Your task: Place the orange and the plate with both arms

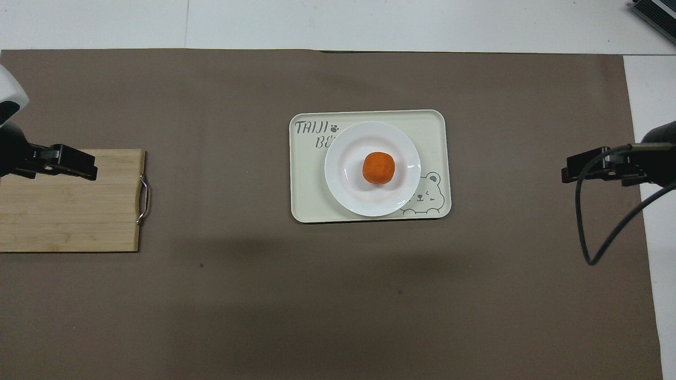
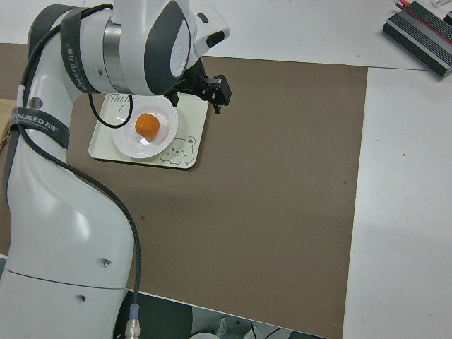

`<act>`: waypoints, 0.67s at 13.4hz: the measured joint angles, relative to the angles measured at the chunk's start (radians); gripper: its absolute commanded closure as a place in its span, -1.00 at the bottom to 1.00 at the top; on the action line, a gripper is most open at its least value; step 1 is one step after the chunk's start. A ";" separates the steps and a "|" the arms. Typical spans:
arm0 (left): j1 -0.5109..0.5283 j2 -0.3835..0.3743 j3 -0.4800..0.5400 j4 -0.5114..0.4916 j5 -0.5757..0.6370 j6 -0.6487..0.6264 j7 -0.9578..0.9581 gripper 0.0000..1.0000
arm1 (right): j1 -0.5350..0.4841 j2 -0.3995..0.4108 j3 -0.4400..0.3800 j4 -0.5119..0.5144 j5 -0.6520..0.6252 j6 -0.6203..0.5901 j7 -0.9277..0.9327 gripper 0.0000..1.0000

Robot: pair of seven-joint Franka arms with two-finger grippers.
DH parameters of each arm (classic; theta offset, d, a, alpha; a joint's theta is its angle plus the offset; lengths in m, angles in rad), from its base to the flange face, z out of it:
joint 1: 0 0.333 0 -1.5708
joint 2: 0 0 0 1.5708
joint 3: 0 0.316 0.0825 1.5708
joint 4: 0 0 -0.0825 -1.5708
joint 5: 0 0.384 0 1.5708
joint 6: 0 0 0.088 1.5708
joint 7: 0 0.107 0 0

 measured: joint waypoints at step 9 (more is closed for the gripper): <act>0.000 0.000 0.000 0.000 0.000 0.000 0.000 -1.00 | -0.010 0.000 -0.004 -0.002 -0.008 -0.006 -0.003 -1.00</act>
